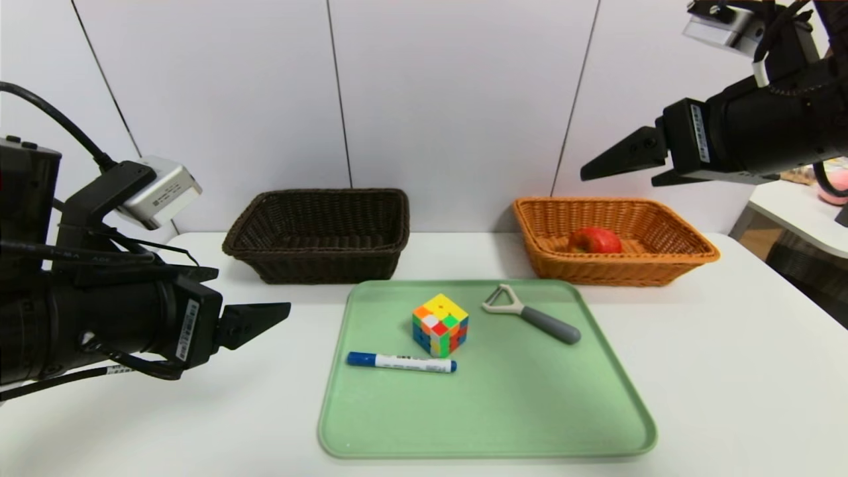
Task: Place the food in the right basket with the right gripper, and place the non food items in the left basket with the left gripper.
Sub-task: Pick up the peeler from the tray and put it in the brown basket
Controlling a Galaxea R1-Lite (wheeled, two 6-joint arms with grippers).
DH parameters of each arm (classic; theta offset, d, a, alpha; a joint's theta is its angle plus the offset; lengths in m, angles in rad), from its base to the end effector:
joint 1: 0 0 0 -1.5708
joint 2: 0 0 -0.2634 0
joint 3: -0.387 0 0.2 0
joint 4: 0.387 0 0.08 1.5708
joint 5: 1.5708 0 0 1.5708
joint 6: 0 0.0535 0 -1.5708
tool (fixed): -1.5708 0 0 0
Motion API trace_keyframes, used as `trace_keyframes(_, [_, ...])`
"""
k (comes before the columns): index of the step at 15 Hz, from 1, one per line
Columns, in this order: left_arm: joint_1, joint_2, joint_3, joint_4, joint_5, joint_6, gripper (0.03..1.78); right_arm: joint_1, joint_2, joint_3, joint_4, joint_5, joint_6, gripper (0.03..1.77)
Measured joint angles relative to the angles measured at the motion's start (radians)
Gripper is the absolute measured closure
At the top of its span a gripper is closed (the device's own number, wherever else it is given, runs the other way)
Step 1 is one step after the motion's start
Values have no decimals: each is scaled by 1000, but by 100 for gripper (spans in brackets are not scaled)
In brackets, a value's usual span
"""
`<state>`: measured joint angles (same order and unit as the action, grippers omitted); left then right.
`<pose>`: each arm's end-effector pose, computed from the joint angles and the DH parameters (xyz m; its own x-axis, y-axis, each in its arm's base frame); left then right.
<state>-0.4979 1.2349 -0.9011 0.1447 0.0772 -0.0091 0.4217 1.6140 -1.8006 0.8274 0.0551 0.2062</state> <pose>0.2052 -0.1068 0.1979 0.8144 -0.3549 -0.4591 0.4123 0.9106 0.0274 0.2600 0.1199 0.2919 0.7077 0.3779 -0.5969 -0.3278 0.9241 0.1964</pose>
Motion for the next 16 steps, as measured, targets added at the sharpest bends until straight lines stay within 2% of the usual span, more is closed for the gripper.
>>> trace_keyframes(3, [-2,-5,1,0,0,-15,12,8,-23,138,-41,28,-18,11])
trace_keyframes(5, [-2,-7,1,0,-1,-16,12,-3,-33,227,-104,53,-83,11])
trace_keyframes(7, [-2,-8,2,0,-1,-17,12,-15,-29,275,-122,53,-124,11])
trace_keyframes(14, [-2,-13,8,0,-2,-21,12,12,-4,434,-130,47,-134,11])
trace_keyframes(16, [-2,-14,12,0,-2,-21,12,13,10,478,-191,44,-139,11])
